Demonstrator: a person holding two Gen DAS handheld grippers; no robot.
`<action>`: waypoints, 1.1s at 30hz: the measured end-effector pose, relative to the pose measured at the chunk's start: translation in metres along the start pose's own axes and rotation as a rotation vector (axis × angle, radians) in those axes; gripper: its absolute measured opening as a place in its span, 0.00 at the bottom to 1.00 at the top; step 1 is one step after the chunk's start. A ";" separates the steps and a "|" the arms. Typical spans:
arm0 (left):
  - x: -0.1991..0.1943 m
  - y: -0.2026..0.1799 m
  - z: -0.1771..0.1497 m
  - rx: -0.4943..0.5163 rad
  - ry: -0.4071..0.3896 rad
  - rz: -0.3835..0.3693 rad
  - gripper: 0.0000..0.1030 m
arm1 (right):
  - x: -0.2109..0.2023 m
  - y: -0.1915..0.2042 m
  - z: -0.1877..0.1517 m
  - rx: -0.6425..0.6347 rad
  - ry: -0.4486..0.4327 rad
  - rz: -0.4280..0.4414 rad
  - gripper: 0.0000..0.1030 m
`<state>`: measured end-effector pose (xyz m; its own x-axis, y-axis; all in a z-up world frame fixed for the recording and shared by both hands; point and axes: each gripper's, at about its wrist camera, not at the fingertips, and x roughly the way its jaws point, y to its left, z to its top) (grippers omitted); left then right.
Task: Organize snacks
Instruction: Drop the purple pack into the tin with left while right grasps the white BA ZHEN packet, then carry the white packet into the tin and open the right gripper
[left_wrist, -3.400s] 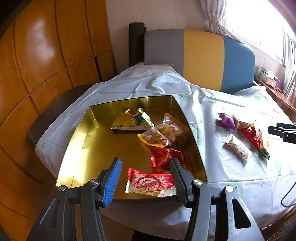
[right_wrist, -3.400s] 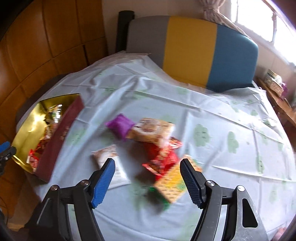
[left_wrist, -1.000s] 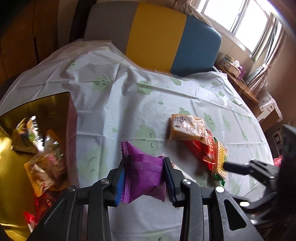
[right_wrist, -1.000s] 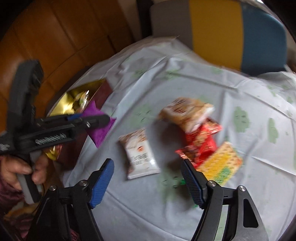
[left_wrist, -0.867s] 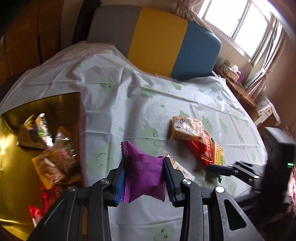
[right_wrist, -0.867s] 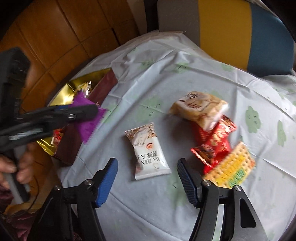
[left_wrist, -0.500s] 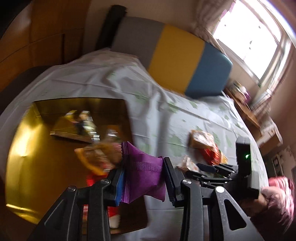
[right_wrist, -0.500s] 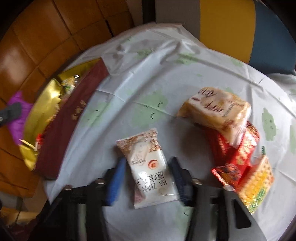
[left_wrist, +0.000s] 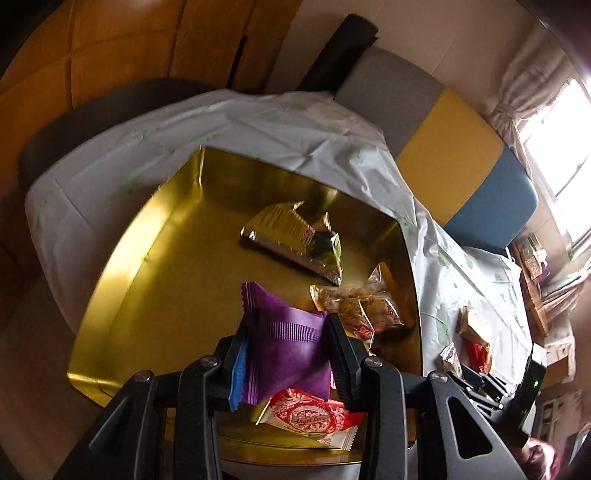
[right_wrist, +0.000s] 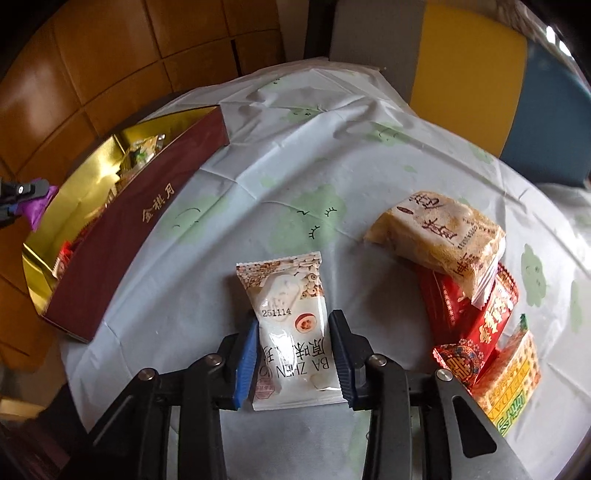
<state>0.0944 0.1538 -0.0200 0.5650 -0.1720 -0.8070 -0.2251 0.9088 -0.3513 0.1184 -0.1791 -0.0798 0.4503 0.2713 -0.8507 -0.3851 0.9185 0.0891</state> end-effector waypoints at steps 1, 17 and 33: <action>0.003 0.001 0.001 -0.007 0.001 0.002 0.37 | 0.000 0.000 0.000 0.003 -0.001 -0.001 0.37; 0.070 -0.028 0.037 0.063 0.084 0.058 0.45 | -0.001 0.002 -0.003 -0.003 -0.019 -0.009 0.37; 0.037 -0.006 0.011 0.055 0.015 0.122 0.62 | -0.001 0.005 -0.004 -0.006 -0.024 -0.037 0.37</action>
<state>0.1254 0.1465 -0.0424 0.5243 -0.0643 -0.8491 -0.2469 0.9428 -0.2238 0.1127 -0.1755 -0.0802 0.4837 0.2443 -0.8404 -0.3725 0.9264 0.0549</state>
